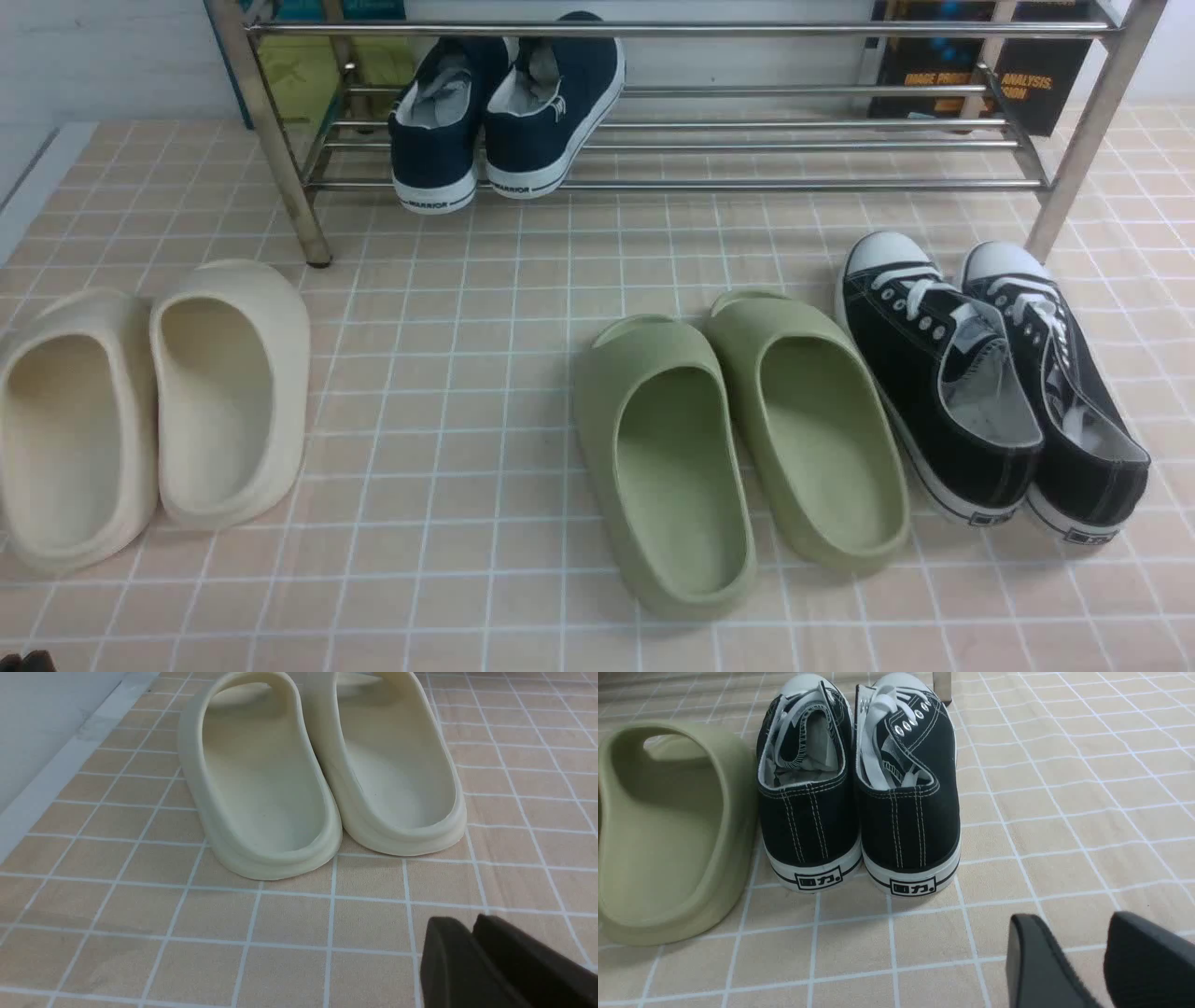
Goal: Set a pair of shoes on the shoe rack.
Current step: Use the right arm to grab the shoe closest to it
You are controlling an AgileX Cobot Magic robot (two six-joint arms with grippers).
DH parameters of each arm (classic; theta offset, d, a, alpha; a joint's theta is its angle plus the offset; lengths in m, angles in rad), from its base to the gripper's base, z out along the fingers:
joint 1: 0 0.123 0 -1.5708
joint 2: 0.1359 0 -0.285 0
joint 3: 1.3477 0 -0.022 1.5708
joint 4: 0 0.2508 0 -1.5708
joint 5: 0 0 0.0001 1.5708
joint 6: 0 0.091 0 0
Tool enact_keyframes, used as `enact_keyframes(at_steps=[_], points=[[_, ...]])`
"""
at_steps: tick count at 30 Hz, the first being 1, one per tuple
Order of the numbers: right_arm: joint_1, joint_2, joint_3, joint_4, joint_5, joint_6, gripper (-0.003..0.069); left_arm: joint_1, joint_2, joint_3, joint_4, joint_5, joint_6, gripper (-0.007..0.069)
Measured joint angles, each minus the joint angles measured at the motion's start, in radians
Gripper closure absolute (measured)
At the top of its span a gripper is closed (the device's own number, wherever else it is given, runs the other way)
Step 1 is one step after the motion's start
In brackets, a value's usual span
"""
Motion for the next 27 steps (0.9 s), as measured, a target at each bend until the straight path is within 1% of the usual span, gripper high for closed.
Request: enact_keyframes(at_steps=[27], points=[[0.000,0.000,0.000,0.000,0.000,0.000,0.0419,0.001,0.000,0.000,0.000,0.000,0.000,0.0497]])
